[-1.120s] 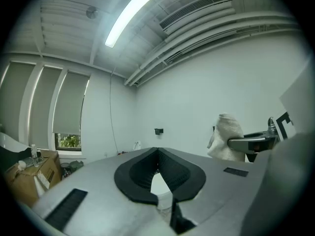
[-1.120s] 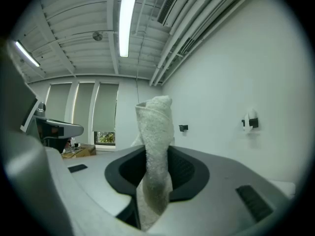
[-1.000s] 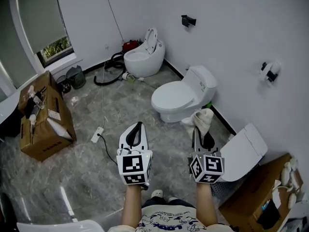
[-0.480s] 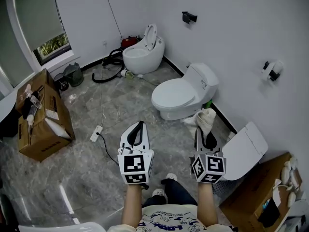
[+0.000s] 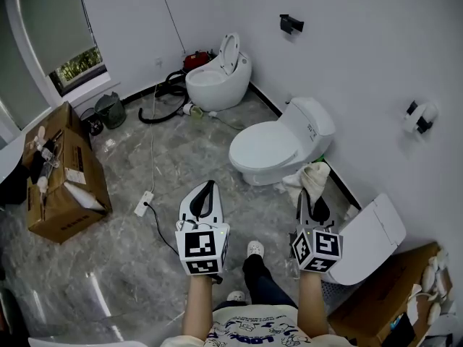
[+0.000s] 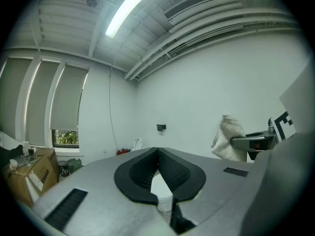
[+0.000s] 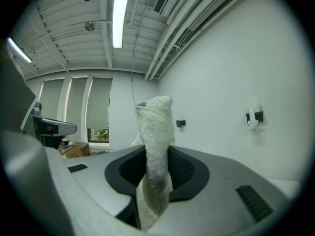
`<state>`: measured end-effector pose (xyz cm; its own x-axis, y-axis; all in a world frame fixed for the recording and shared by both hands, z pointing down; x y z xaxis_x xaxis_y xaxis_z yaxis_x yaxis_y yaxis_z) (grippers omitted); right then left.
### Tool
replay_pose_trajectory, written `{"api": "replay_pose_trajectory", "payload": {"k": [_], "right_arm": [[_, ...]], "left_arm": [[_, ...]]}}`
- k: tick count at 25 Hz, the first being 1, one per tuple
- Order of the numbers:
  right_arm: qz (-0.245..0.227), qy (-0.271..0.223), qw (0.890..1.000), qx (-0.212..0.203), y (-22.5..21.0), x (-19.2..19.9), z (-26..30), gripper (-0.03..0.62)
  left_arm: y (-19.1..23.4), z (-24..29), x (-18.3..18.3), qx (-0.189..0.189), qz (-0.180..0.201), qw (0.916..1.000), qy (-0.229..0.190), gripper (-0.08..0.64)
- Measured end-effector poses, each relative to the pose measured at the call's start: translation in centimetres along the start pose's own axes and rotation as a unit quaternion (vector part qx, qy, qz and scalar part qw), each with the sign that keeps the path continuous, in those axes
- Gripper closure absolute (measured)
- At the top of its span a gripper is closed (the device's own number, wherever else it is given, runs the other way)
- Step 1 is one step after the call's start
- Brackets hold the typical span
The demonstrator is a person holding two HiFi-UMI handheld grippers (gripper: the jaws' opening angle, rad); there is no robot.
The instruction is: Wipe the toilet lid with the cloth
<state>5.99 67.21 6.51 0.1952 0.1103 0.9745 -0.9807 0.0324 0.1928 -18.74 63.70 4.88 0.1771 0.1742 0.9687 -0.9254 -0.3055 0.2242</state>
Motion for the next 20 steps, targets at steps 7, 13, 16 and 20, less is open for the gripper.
{"api": "replay_pose_trajectory", "payload": {"k": [7,13,16,20], "right_arm": [[0.001,-0.004,1.0,-0.008,-5.2,-0.9,11.0,0.491],[-0.004,-0.008,1.0,-0.017,-10.2,-1.7,20.1,0.491],[-0.002,-0.007,1.0,-0.021,-12.1,-1.6,23.6,0.491],[-0.002,-0.005,1.0,-0.025,-13.9,-1.2,27.1,0.491]], "left_arm": [[-0.5,11.0,-1.6,-0.013,0.006,0.9999,-0.006,0.557],[-1.0,20.3,-2.8,-0.034,0.01,0.9993,-0.011,0.557],[-1.6,23.9,-3.4,-0.037,0.011,0.9992,-0.013,0.557],[-1.9,27.3,-3.3,-0.044,0.012,0.9989,-0.008,0.557]]}}
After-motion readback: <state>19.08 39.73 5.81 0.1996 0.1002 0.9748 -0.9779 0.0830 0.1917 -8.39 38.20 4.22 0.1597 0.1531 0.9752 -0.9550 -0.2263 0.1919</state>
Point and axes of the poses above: the fingertips, and each gripper's own axes: z forward along the fingers, y to its left, x out of its underside, the point moved 2 cm from there along -z, backward along the fingers, and after that the axes turned 13 degrees about -z, right-handed, at the moved point
